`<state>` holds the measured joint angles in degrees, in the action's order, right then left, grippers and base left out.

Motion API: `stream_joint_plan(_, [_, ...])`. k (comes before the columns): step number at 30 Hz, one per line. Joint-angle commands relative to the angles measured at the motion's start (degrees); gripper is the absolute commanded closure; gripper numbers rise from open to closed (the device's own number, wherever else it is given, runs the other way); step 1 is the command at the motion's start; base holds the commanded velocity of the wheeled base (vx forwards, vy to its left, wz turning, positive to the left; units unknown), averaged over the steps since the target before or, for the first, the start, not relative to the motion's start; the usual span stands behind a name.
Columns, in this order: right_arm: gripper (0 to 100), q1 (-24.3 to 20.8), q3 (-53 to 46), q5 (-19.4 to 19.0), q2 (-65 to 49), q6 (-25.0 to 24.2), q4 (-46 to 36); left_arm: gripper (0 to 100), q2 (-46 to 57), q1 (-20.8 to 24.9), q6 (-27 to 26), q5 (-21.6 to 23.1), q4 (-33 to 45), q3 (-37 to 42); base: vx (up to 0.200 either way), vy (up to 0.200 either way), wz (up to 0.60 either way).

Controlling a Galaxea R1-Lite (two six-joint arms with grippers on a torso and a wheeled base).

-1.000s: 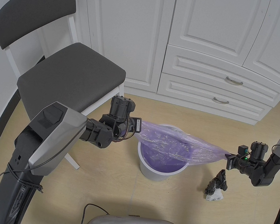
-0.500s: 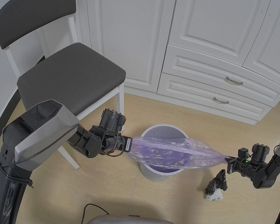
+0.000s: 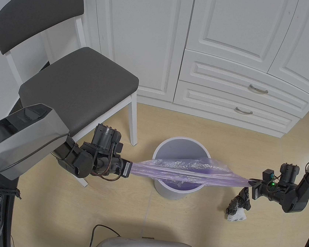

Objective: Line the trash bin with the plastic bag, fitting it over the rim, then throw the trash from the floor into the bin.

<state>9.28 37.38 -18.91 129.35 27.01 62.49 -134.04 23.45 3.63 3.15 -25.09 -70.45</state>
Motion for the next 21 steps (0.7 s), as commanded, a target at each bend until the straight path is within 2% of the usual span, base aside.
stream_joint_plan(1, [100,-0.3,-0.7,0.1,-0.4,0.1,0.0,100,0.7,0.1,0.0,-0.1,0.0,0.7,0.000,0.000,0.00])
stream_joint_plan(15, [100,-5.8,0.9,1.0,5.6,0.2,0.0,100,-6.1,2.2,0.1,-1.7,0.3,-5.2,0.000,0.000,0.00])
stream_joint_plan(21, [100,-6.5,3.7,4.6,7.8,-0.2,0.6,100,-10.3,3.4,0.7,-6.9,0.3,-12.1,0.000,0.000,0.00])
